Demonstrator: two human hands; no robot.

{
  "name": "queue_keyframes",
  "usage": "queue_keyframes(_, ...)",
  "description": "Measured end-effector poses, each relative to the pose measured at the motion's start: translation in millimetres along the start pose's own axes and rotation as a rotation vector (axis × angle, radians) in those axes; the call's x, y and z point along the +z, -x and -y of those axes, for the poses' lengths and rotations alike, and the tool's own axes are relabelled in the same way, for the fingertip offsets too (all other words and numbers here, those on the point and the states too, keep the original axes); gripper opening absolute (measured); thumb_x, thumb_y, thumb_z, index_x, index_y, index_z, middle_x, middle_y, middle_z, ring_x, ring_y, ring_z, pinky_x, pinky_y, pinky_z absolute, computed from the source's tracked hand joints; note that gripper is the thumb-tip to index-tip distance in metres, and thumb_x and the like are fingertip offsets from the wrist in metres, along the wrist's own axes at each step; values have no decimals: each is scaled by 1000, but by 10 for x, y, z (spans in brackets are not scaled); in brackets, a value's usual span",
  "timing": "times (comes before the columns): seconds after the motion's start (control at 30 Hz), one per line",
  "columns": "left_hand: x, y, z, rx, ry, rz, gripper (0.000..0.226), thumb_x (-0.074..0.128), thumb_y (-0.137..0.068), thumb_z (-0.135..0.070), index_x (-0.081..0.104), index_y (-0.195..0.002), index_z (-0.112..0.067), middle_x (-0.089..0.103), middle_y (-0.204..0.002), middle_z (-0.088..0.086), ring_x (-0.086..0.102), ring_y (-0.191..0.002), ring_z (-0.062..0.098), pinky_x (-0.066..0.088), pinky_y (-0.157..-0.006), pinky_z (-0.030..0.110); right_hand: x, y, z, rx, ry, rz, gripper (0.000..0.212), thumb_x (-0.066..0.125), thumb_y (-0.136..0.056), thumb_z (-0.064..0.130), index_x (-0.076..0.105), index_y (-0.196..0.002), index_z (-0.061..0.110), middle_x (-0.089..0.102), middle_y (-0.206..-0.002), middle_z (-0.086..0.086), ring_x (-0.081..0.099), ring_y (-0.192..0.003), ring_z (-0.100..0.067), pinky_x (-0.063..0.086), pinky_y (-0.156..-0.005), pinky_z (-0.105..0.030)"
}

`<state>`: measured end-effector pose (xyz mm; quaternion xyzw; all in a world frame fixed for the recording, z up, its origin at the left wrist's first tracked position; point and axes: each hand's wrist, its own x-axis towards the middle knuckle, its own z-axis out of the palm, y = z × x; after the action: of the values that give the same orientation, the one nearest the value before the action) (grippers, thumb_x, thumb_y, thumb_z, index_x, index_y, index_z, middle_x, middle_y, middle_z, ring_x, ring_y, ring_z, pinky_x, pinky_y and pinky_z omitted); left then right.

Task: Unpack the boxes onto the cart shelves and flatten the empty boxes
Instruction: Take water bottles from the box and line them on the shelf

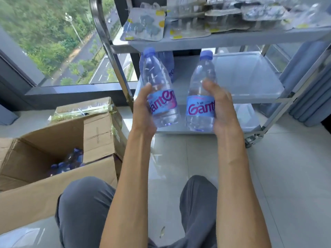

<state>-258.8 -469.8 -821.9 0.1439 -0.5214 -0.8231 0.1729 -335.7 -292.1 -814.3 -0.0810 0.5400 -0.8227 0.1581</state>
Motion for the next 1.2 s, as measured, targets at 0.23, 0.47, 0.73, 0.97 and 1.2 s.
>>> queue_keyframes(0.23, -352, -481, 491, -18, -169, -260, 56, 88, -56, -42, 71, -102, -15, 75, -88, 4, 71, -81, 24, 57, -64, 34, -118, -441, -430, 80, 95, -230, 41, 91, -61, 20, 64, -91, 11, 71, -86, -14, 71, -69, -27, 59, -60, -39)
queue_keyframes(0.47, -137, -1168, 494, 153, -527, -289, 42, 89, -61, -26, 72, -99, -31, 75, -90, -14, 71, -82, 5, 61, -74, 28, 122, -1082, -655, -153, 342, -369, 44, 87, -65, 23, 65, -103, 18, 72, -95, -5, 71, -82, -21, 58, -77, -40)
queue_keyframes(0.73, 215, -1851, 683, 244, -663, -515, 36, 82, -74, -30, 68, -106, -21, 71, -101, -4, 65, -92, 17, 55, -87, 38, 33, -1728, -757, -384, 361, -365, 44, 75, -77, 3, 60, -119, 3, 68, -111, -11, 65, -101, -25, 54, -92, -45)
queue_keyframes(0.97, 192, -2226, 781, 319, -735, -473, 55, 80, -77, -23, 60, -127, -10, 69, -119, 3, 63, -109, 22, 52, -95, 39, -32, -2088, -922, -350, 458, -289, 54, 72, -82, -1, 53, -132, -2, 62, -125, -18, 60, -116, -31, 47, -100, -50)
queue_keyframes(1.2, 107, -2219, 928, 380, -1032, -547, 74, 79, -75, -42, 50, -139, -20, 59, -118, 2, 59, -100, 15, 47, -82, 24, -38, -2215, -960, -329, 518, -228, 73, 78, -79, 8, 45, -144, 9, 55, -140, -5, 54, -127, -16, 45, -107, -36)
